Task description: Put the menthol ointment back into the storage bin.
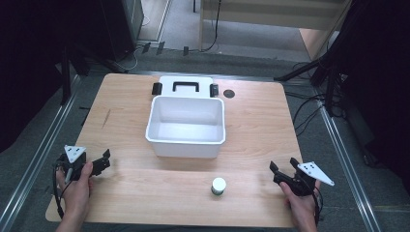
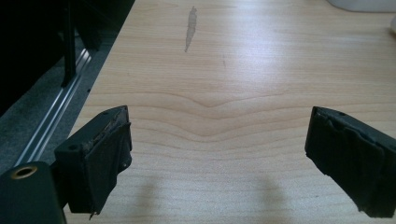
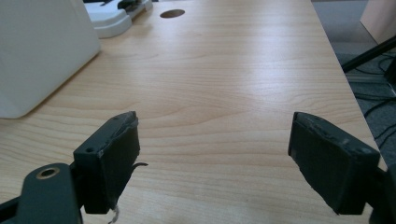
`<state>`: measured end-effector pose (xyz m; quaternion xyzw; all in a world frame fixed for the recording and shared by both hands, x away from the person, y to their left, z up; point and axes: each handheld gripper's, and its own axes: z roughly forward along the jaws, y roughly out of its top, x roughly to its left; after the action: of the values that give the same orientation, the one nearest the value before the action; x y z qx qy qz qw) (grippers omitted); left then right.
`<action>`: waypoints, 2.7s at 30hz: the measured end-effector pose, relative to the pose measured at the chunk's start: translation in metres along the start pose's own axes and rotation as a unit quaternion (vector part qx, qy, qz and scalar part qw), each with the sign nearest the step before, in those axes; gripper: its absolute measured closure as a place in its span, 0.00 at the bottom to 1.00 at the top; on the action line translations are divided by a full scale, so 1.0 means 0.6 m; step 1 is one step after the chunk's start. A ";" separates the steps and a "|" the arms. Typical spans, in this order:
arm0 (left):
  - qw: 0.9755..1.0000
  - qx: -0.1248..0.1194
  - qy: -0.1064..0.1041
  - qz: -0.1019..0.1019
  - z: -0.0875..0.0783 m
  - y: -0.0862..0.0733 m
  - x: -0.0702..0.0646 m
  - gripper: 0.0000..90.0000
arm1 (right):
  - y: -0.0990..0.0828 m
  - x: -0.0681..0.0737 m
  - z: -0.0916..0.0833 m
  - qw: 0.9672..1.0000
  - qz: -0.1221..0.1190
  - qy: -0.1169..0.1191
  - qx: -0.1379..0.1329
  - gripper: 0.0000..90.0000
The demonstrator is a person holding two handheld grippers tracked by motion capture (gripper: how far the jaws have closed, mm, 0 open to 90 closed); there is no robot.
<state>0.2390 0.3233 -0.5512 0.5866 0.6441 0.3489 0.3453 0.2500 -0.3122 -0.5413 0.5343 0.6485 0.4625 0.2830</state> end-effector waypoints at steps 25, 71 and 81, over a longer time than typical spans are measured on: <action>0.999 -0.048 -0.009 -0.019 -0.011 -0.005 0.003 0.09 | 0.102 0.068 -0.015 0.966 -0.135 0.085 0.205 0.28; 0.998 -0.055 -0.002 0.008 -0.014 -0.007 -0.004 0.09 | 0.135 0.335 0.060 0.732 -0.460 0.242 0.440 0.39; 0.999 -0.052 0.000 0.013 -0.013 -0.006 -0.006 0.09 | 0.122 0.363 0.080 0.722 -0.461 0.246 0.454 0.47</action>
<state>0.2307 0.3191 -0.5502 0.5762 0.6176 0.3865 0.3704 0.2642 -0.0900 -0.4674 0.1010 0.9939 0.0408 0.0154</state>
